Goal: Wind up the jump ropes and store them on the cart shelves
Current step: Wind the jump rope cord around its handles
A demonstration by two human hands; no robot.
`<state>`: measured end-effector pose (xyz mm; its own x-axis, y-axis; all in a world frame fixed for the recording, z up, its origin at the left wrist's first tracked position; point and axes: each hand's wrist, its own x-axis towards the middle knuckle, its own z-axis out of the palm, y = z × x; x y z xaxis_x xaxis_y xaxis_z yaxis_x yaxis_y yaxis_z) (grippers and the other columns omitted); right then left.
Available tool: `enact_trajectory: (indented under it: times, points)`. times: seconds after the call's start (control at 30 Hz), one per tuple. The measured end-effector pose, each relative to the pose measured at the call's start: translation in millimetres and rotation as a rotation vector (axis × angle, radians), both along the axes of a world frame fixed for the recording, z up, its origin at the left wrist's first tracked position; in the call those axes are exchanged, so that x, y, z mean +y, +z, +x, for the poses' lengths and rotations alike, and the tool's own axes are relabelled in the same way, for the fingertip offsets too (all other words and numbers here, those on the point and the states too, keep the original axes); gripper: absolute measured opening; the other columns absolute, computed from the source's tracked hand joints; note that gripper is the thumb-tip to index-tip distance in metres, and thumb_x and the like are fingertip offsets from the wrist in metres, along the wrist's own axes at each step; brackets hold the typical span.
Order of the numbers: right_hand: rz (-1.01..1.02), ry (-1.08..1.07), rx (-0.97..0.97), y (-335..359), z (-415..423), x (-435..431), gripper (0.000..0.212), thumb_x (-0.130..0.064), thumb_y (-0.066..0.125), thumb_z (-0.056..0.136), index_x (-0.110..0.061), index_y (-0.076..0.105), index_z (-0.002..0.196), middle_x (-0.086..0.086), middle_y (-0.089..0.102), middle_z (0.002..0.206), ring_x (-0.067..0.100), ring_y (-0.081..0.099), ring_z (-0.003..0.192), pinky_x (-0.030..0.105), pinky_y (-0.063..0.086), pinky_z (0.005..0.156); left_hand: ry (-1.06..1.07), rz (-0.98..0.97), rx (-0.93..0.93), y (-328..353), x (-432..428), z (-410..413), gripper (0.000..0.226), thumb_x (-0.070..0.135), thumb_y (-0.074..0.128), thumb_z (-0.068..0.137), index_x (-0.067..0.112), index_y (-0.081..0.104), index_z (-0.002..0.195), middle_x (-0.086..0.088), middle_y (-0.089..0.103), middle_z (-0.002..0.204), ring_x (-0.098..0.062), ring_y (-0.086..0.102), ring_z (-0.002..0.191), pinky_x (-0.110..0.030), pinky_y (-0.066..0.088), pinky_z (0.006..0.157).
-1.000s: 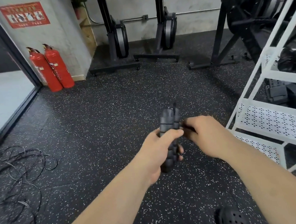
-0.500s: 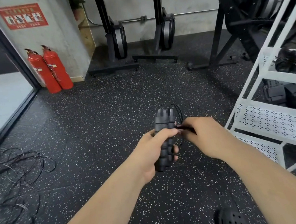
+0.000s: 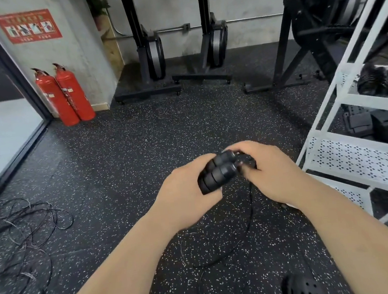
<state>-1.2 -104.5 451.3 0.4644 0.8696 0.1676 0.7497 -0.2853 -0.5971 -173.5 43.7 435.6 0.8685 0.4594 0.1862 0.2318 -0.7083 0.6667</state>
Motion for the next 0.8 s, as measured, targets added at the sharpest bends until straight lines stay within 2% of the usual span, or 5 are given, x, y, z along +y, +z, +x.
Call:
enact_trajectory:
  times: [0.13, 0.33, 0.47, 0.6, 0.8]
  points:
    - [0.158, -0.036, 0.197, 6, 1, 1, 0.021, -0.036, 0.049, 0.111, -0.037, 0.067, 0.099, -0.006, 0.063, 0.066, 0.015, 0.063, 0.059, 0.036, 0.054, 0.066, 0.122, -0.621, -0.293, 4, 0, 7, 0.025, 0.025, 0.080, 0.094, 0.034, 0.069, 0.115, 0.009, 0.067, 0.082, -0.012, 0.056, 0.071, -0.029, 0.052, 0.073]
    - [0.239, -0.094, 0.078, 5, -15, 5, 0.022, -0.044, 0.050, 0.108, -0.045, 0.072, 0.113, -0.004, 0.061, 0.064, 0.004, 0.043, 0.049, 0.019, 0.036, 0.050, 0.273, -1.198, -0.574, 11, -3, 15, 0.028, 0.032, 0.078, 0.096, 0.016, 0.068, 0.116, -0.003, 0.065, 0.085, -0.017, 0.056, 0.069, -0.037, 0.050, 0.067]
    - [0.252, -0.053, -0.232, -17, -56, 17, 0.030, -0.039, 0.048, 0.110, -0.030, 0.074, 0.123, -0.010, 0.074, 0.092, 0.009, 0.069, 0.075, 0.035, 0.060, 0.066, 0.374, -1.377, -0.575, 9, -12, 24, 0.047, 0.048, 0.090, 0.074, 0.020, 0.072, 0.107, 0.002, 0.071, 0.084, -0.016, 0.065, 0.074, -0.038, 0.054, 0.078]
    - [0.136, -0.109, -0.418, -36, -77, 25, 0.039, -0.037, 0.039, 0.109, -0.024, 0.062, 0.137, -0.005, 0.051, 0.092, 0.022, 0.055, 0.068, 0.044, 0.052, 0.053, 0.538, -1.443, -0.572, 1, -13, 30, 0.014, 0.019, 0.082, 0.091, 0.028, 0.074, 0.099, 0.006, 0.069, 0.078, -0.016, 0.063, 0.070, -0.038, 0.053, 0.079]
    - [0.169, -0.060, -0.218, -44, -93, 21, 0.050, -0.048, 0.044, 0.108, -0.027, 0.051, 0.154, -0.005, 0.046, 0.137, 0.017, 0.052, 0.117, 0.032, 0.053, 0.089, 0.560, -1.649, -0.633, -3, -4, 27, 0.014, 0.020, 0.068, 0.097, 0.011, 0.069, 0.086, -0.008, 0.076, 0.091, -0.025, 0.076, 0.088, -0.051, 0.062, 0.094]
